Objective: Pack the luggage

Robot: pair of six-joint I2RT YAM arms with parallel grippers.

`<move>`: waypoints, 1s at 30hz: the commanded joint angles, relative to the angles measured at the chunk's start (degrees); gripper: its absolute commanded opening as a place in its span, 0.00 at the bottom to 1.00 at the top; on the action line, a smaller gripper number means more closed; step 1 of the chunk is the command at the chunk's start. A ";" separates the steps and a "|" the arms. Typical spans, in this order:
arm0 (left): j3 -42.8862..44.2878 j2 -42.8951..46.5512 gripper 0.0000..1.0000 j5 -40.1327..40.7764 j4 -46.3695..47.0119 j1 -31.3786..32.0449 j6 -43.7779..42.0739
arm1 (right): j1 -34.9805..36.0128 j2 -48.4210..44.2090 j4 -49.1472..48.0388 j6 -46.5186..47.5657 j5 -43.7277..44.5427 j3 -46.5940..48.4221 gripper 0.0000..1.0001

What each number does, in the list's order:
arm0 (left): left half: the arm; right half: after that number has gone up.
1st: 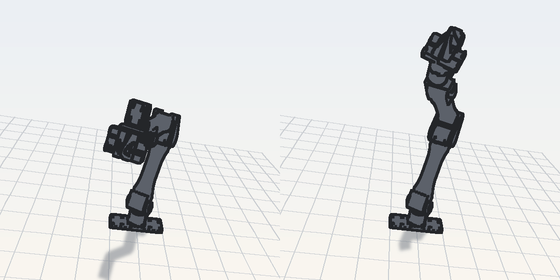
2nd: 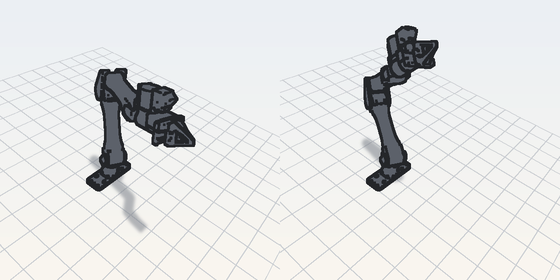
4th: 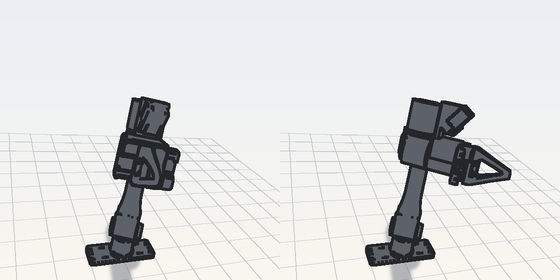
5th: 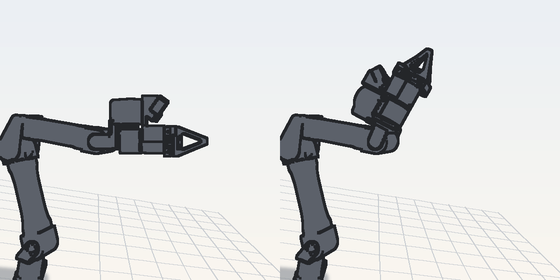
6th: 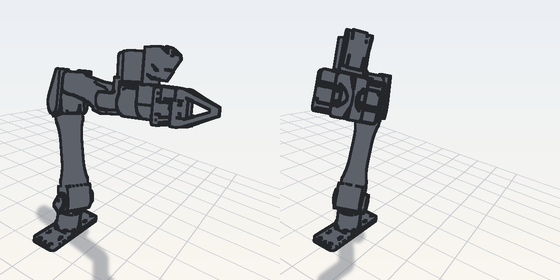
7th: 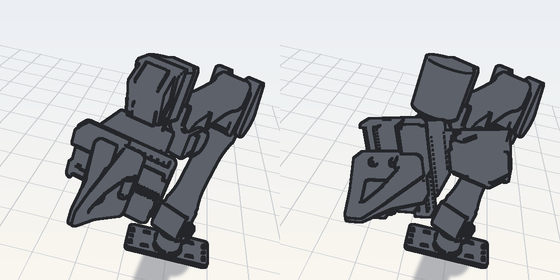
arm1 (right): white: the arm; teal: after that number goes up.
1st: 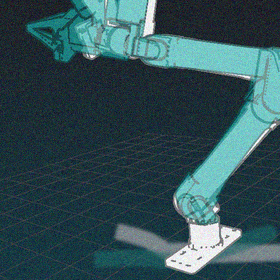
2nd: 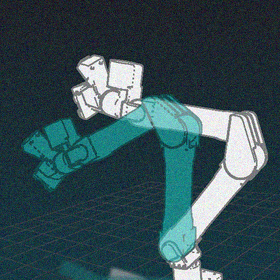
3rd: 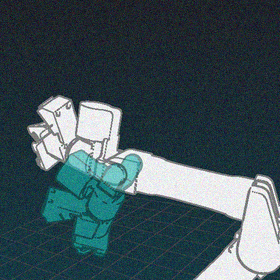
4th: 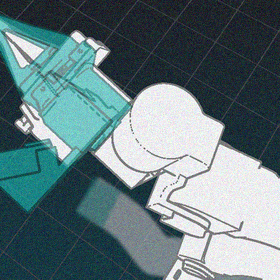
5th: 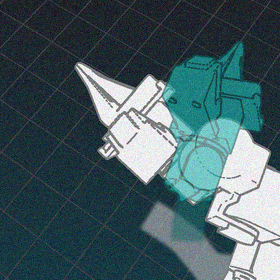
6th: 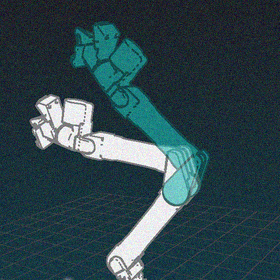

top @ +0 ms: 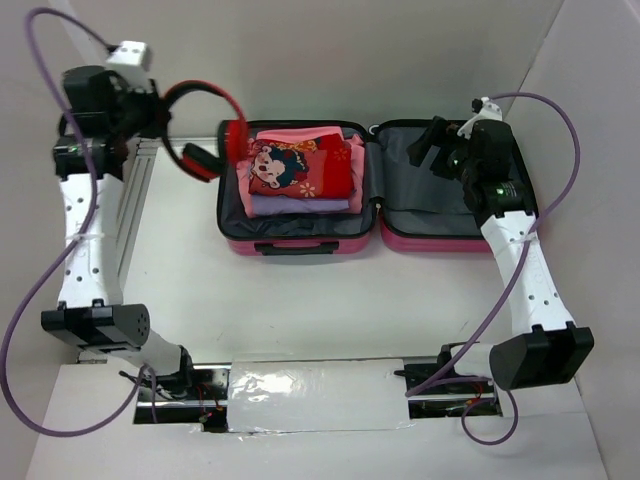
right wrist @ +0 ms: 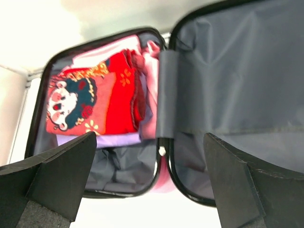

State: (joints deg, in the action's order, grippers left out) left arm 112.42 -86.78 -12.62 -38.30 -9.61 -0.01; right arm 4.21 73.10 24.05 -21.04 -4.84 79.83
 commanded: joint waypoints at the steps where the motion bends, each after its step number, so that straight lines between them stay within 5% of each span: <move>1: 1.92 -4.26 0.00 1.17 2.36 8.09 4.93 | -0.69 -2.26 3.80 -1.37 0.71 -0.38 1.00; 5: -4.55 -4.80 0.00 8.47 10.67 19.59 3.80 | -1.22 -4.80 4.51 -0.85 1.50 -3.18 1.00; 12: -8.97 -9.97 0.00 10.95 15.80 28.14 0.54 | -1.22 -7.44 6.96 0.30 3.34 -4.33 1.00; 20: -21.26 -12.09 0.00 13.94 30.12 31.32 -0.52 | -2.27 -6.92 10.74 -1.64 7.48 -6.88 1.00; 30: -25.84 -17.71 0.00 11.48 31.71 32.36 -7.55 | -2.80 -5.86 9.52 -6.91 11.25 -11.71 1.00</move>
State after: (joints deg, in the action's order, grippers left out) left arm 86.91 -103.81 0.43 -12.19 21.69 -4.93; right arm 1.87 67.75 33.41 -25.89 3.27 69.36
